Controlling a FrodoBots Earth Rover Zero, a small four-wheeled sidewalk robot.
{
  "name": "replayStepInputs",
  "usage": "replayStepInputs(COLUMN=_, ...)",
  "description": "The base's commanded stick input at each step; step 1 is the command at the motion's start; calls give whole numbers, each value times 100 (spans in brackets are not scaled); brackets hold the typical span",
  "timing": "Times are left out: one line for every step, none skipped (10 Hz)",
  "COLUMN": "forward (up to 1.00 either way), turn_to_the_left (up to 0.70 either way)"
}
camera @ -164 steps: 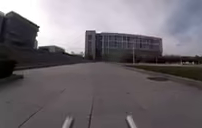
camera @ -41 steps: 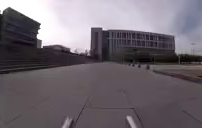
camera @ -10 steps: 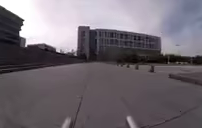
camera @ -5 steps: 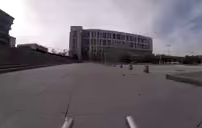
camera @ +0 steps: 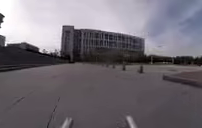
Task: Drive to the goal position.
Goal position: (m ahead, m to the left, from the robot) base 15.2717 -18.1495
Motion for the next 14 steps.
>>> replayStepInputs(forward=100, turn_to_the_left=-27)
replayStepInputs(forward=100, turn_to_the_left=-27)
replayStepInputs(forward=100, turn_to_the_left=-27)
replayStepInputs(forward=100, turn_to_the_left=-27)
replayStepInputs(forward=100, turn_to_the_left=-27)
replayStepInputs(forward=100, turn_to_the_left=-27)
replayStepInputs(forward=100, turn_to_the_left=-27)
replayStepInputs(forward=100, turn_to_the_left=-27)
replayStepInputs(forward=100, turn_to_the_left=-27)
replayStepInputs(forward=100, turn_to_the_left=-27)
replayStepInputs(forward=100, turn_to_the_left=-27)
replayStepInputs(forward=100, turn_to_the_left=-27)
replayStepInputs(forward=100, turn_to_the_left=-27)
replayStepInputs(forward=100, turn_to_the_left=-27)
